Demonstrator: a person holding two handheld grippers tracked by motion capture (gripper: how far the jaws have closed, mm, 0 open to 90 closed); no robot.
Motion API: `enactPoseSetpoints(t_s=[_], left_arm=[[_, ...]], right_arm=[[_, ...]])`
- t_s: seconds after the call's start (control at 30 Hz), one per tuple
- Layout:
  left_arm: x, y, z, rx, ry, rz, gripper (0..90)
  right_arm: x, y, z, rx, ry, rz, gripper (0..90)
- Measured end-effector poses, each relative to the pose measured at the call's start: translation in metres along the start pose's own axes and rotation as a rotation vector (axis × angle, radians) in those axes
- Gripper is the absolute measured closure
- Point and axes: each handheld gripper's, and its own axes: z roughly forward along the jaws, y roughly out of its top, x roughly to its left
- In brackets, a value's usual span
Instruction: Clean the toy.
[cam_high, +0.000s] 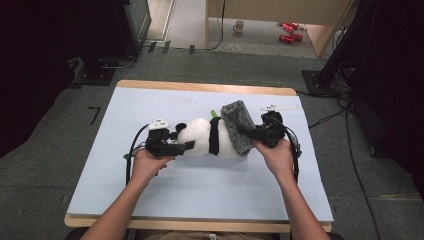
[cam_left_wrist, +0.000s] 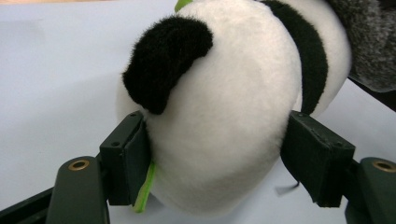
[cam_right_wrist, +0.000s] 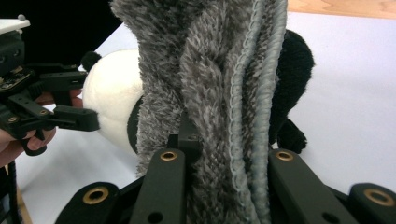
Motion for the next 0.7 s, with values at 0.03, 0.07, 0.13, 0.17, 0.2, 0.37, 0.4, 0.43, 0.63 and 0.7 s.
enactPoseSetpoints(t_s=[0.03, 0.07, 0.13, 0.17, 0.2, 0.37, 0.4, 0.43, 0.63, 0.7], left_arm=[[0.001, -0.002, -0.001, -0.003, -0.006, 0.005, 26.8], [0.002, -0.003, -0.002, -0.008, -0.006, 0.019, 26.3], [0.005, -0.005, -0.003, -0.020, -0.004, 0.037, 26.0], [0.006, -0.006, -0.003, -0.026, -0.008, 0.039, 25.4], [0.006, -0.008, -0.003, -0.032, -0.011, 0.047, 25.1], [0.006, -0.014, 0.004, -0.014, 0.026, 0.104, 23.4], [0.006, -0.015, 0.006, -0.011, 0.029, 0.106, 22.9], [0.006, -0.015, 0.007, -0.014, 0.033, 0.106, 22.1], [0.007, -0.018, 0.017, -0.047, 0.042, 0.124, 18.3], [0.007, -0.018, 0.020, -0.056, 0.052, 0.136, 18.6]], right_arm=[[-0.001, 0.001, 0.001, -0.001, 0.000, -0.004, 76.2], [-0.001, 0.001, 0.002, -0.003, -0.002, -0.005, 76.0], [-0.003, 0.002, 0.004, -0.010, 0.001, -0.007, 75.8], [-0.003, 0.003, 0.005, -0.015, 0.003, -0.008, 75.8], [-0.004, 0.003, 0.006, -0.018, 0.003, -0.010, 75.8], [-0.009, 0.007, 0.010, -0.026, 0.011, -0.004, 75.2], [-0.010, 0.008, 0.011, -0.030, 0.010, -0.006, 75.0], [-0.010, 0.008, 0.011, -0.032, 0.009, -0.006, 75.0], [-0.009, 0.009, 0.015, -0.044, -0.020, -0.032, 74.6], [-0.008, 0.009, 0.016, -0.050, -0.032, -0.050, 74.2]])
